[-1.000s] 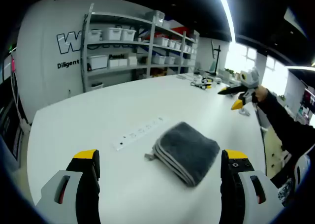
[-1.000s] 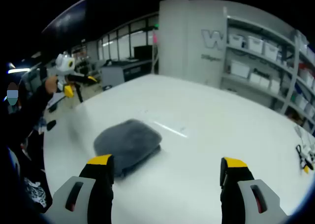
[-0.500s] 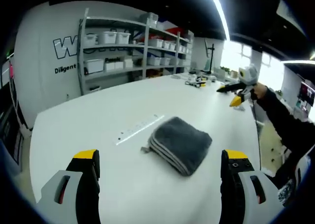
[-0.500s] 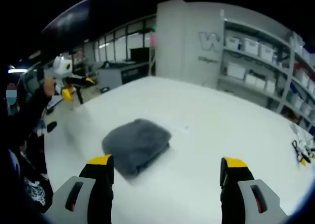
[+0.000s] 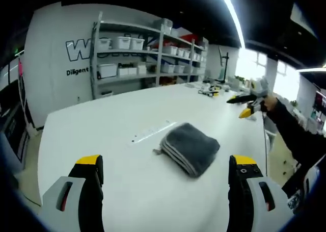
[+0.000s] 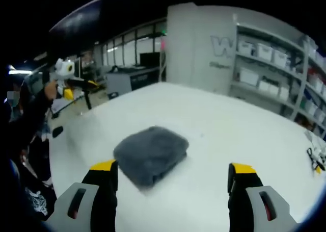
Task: Open the folded towel by lifting each exposed corner and separating the folded layers until the towel lies flat within the target outline without major curled edges
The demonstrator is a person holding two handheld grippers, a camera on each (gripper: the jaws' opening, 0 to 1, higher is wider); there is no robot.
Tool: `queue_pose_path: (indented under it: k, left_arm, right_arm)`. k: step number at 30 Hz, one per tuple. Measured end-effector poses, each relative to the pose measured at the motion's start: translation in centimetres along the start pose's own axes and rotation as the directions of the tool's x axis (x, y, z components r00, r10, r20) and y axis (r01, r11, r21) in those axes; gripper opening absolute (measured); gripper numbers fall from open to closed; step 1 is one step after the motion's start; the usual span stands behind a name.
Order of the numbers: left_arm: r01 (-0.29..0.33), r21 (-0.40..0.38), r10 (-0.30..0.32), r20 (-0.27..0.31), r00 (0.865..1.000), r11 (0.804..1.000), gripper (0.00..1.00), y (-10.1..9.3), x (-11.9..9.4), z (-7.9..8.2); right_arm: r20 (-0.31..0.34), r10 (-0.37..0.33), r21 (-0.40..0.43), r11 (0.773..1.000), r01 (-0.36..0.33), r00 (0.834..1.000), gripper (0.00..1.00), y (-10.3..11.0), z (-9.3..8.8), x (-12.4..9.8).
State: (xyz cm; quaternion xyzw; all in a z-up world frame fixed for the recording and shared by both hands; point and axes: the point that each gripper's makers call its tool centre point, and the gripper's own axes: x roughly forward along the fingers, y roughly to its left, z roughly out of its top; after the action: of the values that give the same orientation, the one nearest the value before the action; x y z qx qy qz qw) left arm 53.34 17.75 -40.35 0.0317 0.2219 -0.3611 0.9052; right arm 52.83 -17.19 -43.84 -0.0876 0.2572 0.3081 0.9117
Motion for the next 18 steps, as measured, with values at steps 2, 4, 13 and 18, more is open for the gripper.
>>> queue_pose_path:
  k: [2,4,13,18]
  left_arm:
    - [0.011,0.003,-0.011,-0.004,1.0,1.0,0.99,-0.2,0.7,-0.1]
    - [0.025,-0.007,-0.025,-0.005,1.0,1.0,0.97,-0.4,1.4,-0.3]
    - [0.105,-0.024,-0.106,-0.039,0.994,0.994,0.92,-0.1,6.9,0.5]
    - [0.167,-0.042,-0.168,-0.031,0.985,0.985,0.86,-0.2,9.4,1.5]
  right_arm:
    - [-0.016,-0.01,-0.005,1.0,0.01,1.0,0.91,-0.5,-0.3,0.3]
    - [-0.013,-0.026,-0.014,1.0,0.026,1.0,0.88,-1.4,0.2,0.9]
    - [-0.024,0.013,0.015,1.0,-0.012,1.0,0.82,-1.6,1.7,4.9]
    - [-0.023,0.04,0.039,0.999,-0.039,0.999,0.76,-2.0,2.5,7.2]
